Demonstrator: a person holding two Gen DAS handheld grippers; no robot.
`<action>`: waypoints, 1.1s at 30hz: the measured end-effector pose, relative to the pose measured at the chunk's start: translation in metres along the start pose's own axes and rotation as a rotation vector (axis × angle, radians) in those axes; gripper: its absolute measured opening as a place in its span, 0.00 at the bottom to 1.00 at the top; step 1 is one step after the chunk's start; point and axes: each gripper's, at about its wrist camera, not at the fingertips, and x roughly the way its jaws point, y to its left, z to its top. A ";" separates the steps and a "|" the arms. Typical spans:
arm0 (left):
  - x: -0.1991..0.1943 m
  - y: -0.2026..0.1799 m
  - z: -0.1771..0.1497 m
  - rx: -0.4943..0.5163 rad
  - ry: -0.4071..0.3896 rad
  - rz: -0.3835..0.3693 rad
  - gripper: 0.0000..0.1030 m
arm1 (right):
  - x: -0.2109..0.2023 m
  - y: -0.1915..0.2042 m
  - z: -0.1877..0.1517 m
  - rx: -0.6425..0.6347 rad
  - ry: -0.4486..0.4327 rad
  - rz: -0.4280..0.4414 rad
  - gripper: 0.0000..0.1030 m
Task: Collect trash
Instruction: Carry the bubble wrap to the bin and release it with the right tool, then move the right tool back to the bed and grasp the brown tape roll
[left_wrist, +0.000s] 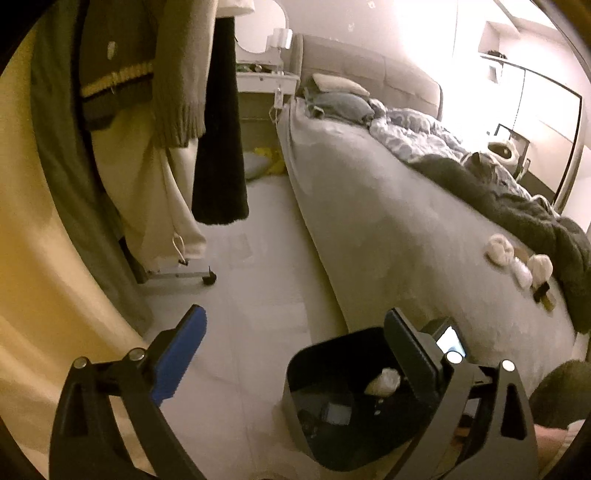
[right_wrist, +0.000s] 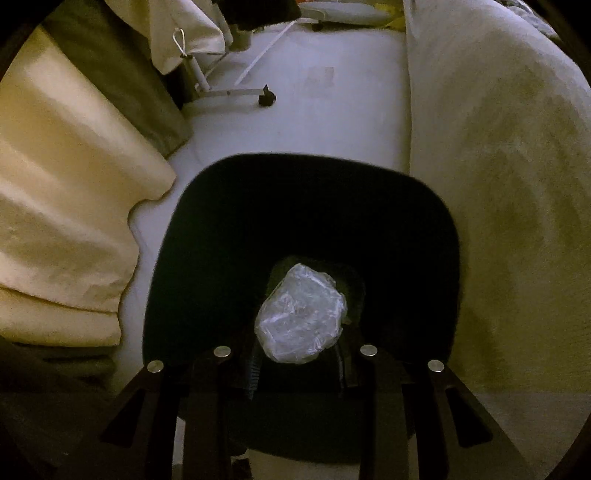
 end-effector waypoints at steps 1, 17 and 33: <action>-0.002 0.000 0.001 -0.003 -0.009 0.001 0.96 | 0.002 0.000 -0.001 -0.001 0.006 -0.001 0.30; -0.025 -0.008 0.028 -0.021 -0.123 -0.043 0.96 | -0.013 0.004 -0.009 -0.014 -0.017 -0.002 0.68; -0.017 -0.063 0.049 -0.003 -0.189 -0.114 0.96 | -0.122 -0.011 -0.006 -0.057 -0.303 0.042 0.74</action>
